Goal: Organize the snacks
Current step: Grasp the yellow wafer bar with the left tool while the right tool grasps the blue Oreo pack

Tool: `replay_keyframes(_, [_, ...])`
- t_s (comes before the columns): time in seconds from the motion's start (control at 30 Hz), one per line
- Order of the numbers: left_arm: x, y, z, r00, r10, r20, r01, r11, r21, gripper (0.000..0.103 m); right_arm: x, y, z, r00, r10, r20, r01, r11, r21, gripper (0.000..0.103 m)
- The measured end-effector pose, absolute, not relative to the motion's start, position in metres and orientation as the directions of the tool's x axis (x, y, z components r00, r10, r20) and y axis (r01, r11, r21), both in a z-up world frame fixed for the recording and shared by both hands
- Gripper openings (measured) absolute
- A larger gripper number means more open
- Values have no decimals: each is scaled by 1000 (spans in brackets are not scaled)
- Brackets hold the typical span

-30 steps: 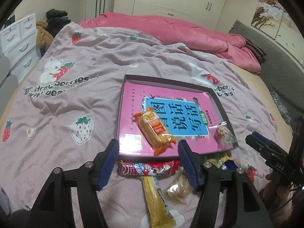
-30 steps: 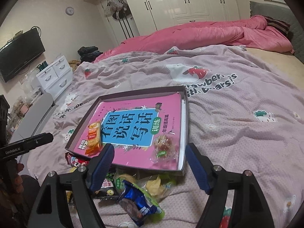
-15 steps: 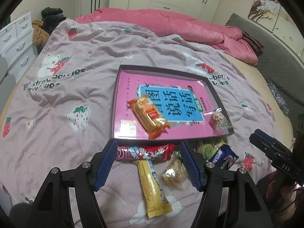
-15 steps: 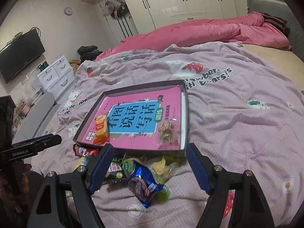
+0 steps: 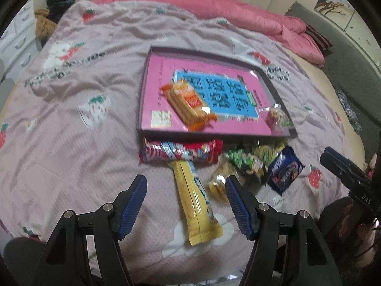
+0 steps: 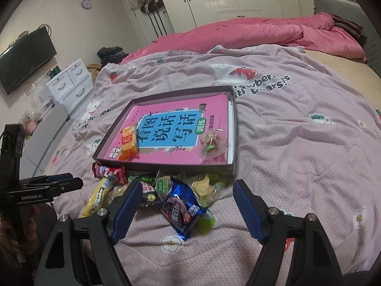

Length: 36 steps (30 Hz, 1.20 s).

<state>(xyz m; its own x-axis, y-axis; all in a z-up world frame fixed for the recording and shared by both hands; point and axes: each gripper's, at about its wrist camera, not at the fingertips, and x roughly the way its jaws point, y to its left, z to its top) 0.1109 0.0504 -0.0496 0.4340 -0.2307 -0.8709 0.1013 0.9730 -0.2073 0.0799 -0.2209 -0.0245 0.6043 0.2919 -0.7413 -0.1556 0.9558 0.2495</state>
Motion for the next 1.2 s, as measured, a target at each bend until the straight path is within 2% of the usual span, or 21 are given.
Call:
replay_keyframes(0.6, [117, 27, -85, 338, -234, -912, 152, 970, -192, 70, 91, -206, -69, 448, 306, -840, -194, 951, 243, 77])
replay_keyframes(0.8, [120, 28, -95, 311, -219, -925, 149, 972, -180, 70, 98, -198, -83, 417, 305, -856, -230, 947, 225, 63])
replay_keyframes(0.87, [121, 27, -98, 307, -213, -928, 147, 974, -174, 70, 100, -194, -87, 404, 302, -864, -246, 945, 215, 49])
replay_keyframes(0.93, [122, 26, -101, 303, -201, -932, 148, 975, -163, 70, 101, -191, -88, 406, 292, -866, -259, 945, 197, 44])
replay_keyframes(0.97, [123, 26, -102, 303, -197, -933, 148, 976, -158, 68, 101, -191, -86, 413, 295, -861, -268, 943, 195, 41])
replay_keyframes(1.13, [126, 31, -106, 291, -188, -938, 121, 980, -158, 40, 94, -185, -78, 432, 337, -837, -320, 924, 208, 39])
replay_keyframes(1.2, [127, 33, -108, 285, -189, -940, 112, 980, -163, 36, 96, -179, -83, 406, 343, -847, -341, 917, 208, 39])
